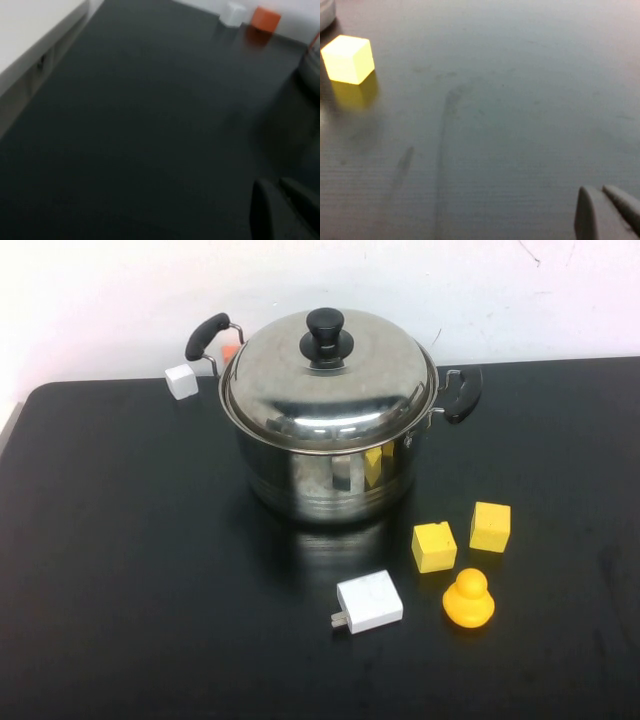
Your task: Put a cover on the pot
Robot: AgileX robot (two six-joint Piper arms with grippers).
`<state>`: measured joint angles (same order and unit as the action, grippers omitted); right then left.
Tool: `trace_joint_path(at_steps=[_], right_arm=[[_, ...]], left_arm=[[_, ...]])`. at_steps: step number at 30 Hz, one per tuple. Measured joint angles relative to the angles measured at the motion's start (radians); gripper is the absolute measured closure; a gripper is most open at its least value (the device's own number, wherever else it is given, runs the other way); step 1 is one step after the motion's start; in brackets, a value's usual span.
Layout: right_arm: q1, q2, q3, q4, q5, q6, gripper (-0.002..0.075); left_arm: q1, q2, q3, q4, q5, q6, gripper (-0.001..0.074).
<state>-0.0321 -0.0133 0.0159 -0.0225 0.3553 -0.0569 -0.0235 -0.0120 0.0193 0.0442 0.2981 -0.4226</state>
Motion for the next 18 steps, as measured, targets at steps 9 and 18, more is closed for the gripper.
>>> trace_joint_path(at_steps=[9,18], right_arm=[[0.0,0.0,0.0,0.0,0.0,0.0,0.0728],[0.0,0.0,0.0,0.0,0.0,0.0,0.0728]], left_arm=[[0.0,0.0,-0.001,-0.015,0.016,0.0,0.0736],[0.0,0.0,-0.001,-0.017,0.018,0.0,0.0736]])
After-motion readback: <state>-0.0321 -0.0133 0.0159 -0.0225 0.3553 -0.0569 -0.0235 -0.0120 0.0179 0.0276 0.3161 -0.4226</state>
